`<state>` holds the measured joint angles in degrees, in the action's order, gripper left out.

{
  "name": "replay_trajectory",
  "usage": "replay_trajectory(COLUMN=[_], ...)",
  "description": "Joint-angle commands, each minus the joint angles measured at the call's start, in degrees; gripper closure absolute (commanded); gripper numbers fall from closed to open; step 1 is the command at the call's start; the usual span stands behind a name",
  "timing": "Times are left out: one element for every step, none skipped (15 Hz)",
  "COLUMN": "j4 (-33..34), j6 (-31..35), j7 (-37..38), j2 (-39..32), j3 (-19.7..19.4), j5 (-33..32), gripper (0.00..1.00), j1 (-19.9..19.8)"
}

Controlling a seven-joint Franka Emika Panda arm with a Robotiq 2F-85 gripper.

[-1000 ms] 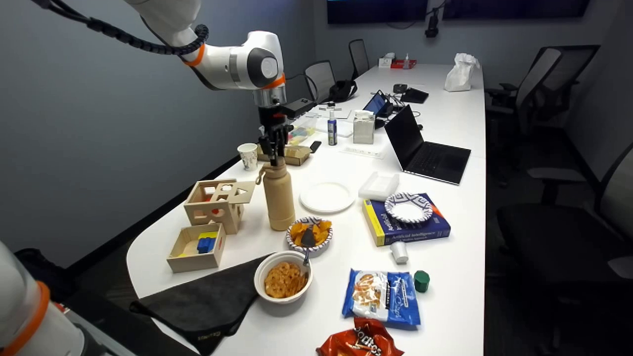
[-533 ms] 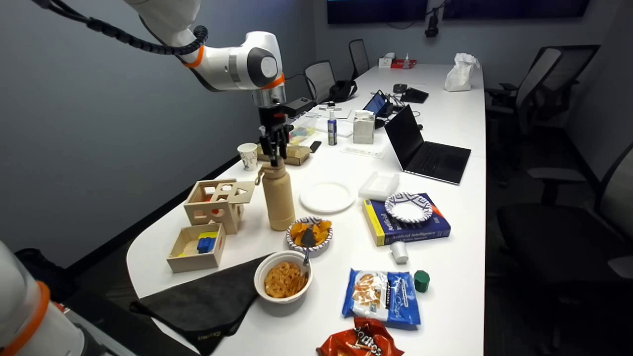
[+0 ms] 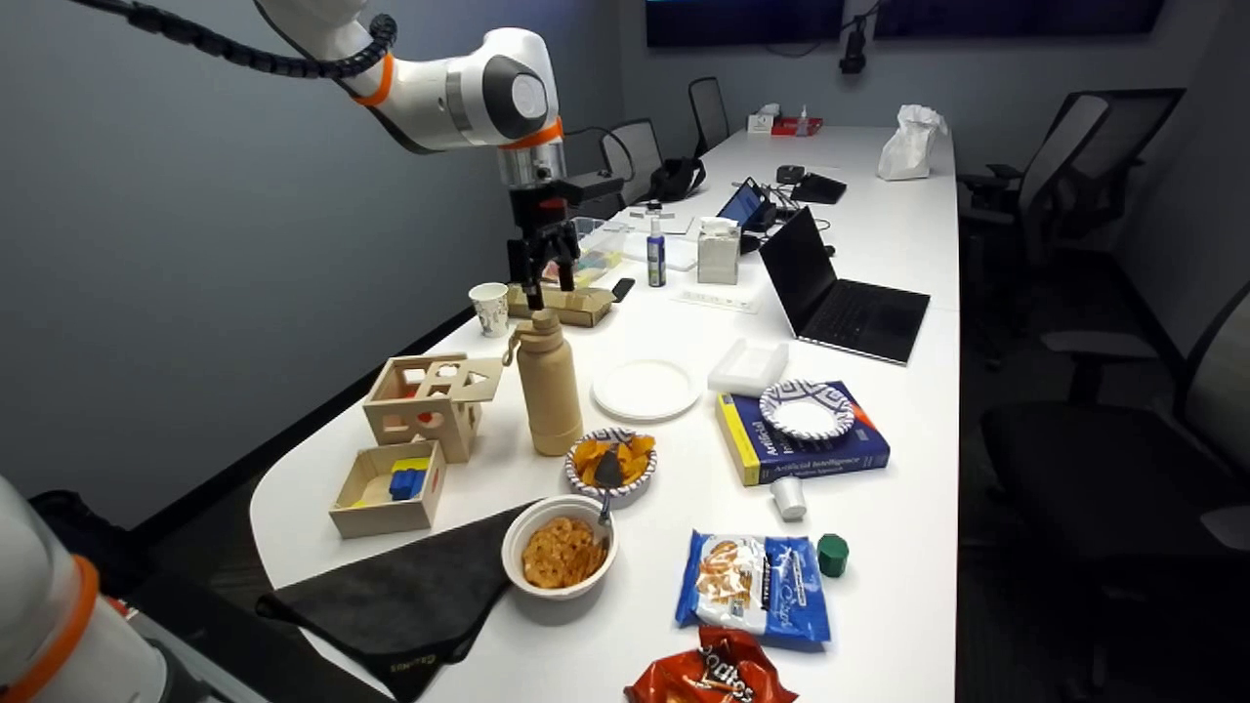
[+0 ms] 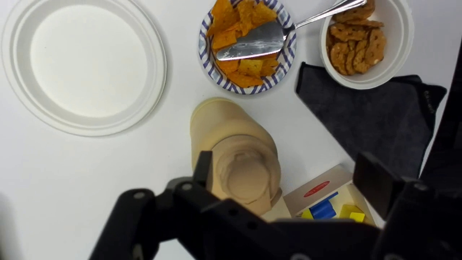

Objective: Twist the lid on the bottle

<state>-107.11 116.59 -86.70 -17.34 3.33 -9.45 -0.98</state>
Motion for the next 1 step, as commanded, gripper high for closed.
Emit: replay_trajectory(j4=[0.9], j6=[-4.1], j7=[1.6], j2=[2.3], j3=[-0.3], j5=[-0.6], gripper=[0.00], j1=[0.2])
